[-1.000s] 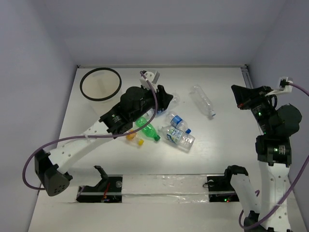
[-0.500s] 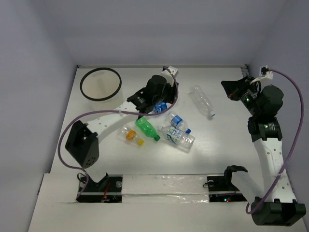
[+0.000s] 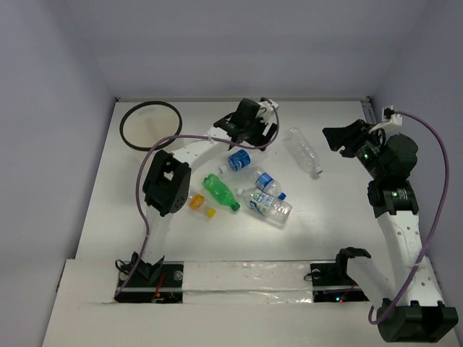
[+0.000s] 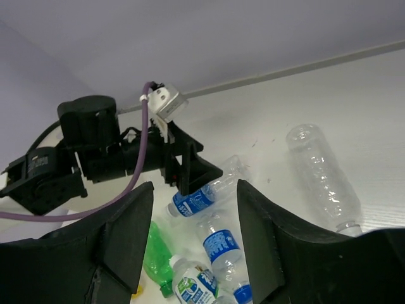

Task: Put the plastic bottles in the bin

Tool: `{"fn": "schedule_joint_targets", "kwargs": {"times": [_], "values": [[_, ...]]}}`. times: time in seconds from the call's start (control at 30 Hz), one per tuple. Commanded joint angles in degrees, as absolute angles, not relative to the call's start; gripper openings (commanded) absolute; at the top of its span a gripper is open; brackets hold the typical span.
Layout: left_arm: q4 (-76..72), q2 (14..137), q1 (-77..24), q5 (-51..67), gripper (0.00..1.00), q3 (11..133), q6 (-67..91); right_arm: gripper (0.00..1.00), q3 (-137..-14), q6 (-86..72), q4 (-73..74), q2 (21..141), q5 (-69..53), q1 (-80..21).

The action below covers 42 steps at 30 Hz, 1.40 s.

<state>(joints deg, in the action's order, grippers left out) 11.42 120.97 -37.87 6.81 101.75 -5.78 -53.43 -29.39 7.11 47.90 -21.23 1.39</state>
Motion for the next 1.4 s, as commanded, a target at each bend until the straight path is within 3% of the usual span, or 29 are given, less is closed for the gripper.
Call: {"fn": "schedule_joint_targets", "kwargs": {"times": [0.0, 0.27, 0.47, 0.57, 0.77, 0.93, 0.97, 1.0, 1.1, 1.17, 1.27, 1.37], "values": [[16.9, 123.4, -38.0, 10.6, 0.77, 110.4, -10.0, 0.61, -53.3, -27.9, 5.5, 47.2, -21.1, 0.7], [21.4, 131.7, -37.4, 12.7, 0.77, 116.9, -10.8, 0.62, -53.2, -27.7, 5.8, 47.5, -21.3, 0.7], [21.8, 134.9, -37.4, 13.9, 0.76, 118.7, -10.1, 0.75, -53.1, -27.9, 5.1, 49.2, -21.4, 0.2], [22.1, 137.0, -37.4, 13.6, 0.72, 120.8, -9.7, 0.76, -53.2, -27.9, 4.9, 50.8, -21.1, -0.4], [19.8, 137.5, -36.9, 11.3, 0.55, 121.5, -9.6, 0.74, -53.0, -27.7, 4.4, 53.9, -19.7, -0.9], [16.4, 134.0, -36.4, 8.9, 0.43, 121.5, -10.0, 0.66, -53.7, -26.9, 3.7, 58.8, -16.4, -0.9], [15.9, 133.1, -36.4, 8.9, 0.41, 121.4, -10.0, 0.62, -54.3, -26.5, 3.8, 60.1, -15.5, -0.9], [14.7, 132.2, -35.9, 8.9, 0.40, 121.3, -9.9, 0.48, -55.2, -26.0, 4.8, 61.4, -14.7, -0.9], [12.2, 127.1, -35.2, 10.3, 0.36, 120.9, -8.0, 0.36, -60.3, -21.6, 7.5, 68.5, -12.7, -1.4], [10.4, 122.5, -33.8, 12.7, 0.36, 120.2, -5.4, 0.34, -66.1, -19.2, 9.8, 75.4, -11.5, -1.4], [6.7, 116.0, -32.2, 16.1, 0.36, 118.4, -1.9, 0.40, -75.8, -12.8, 18.5, 82.9, -8.2, -2.1], [3.5, 109.8, -31.4, 18.2, 0.35, 116.7, -0.3, 0.57, -81.5, -7.9, 25.0, 91.4, -6.4, -3.2]]}}
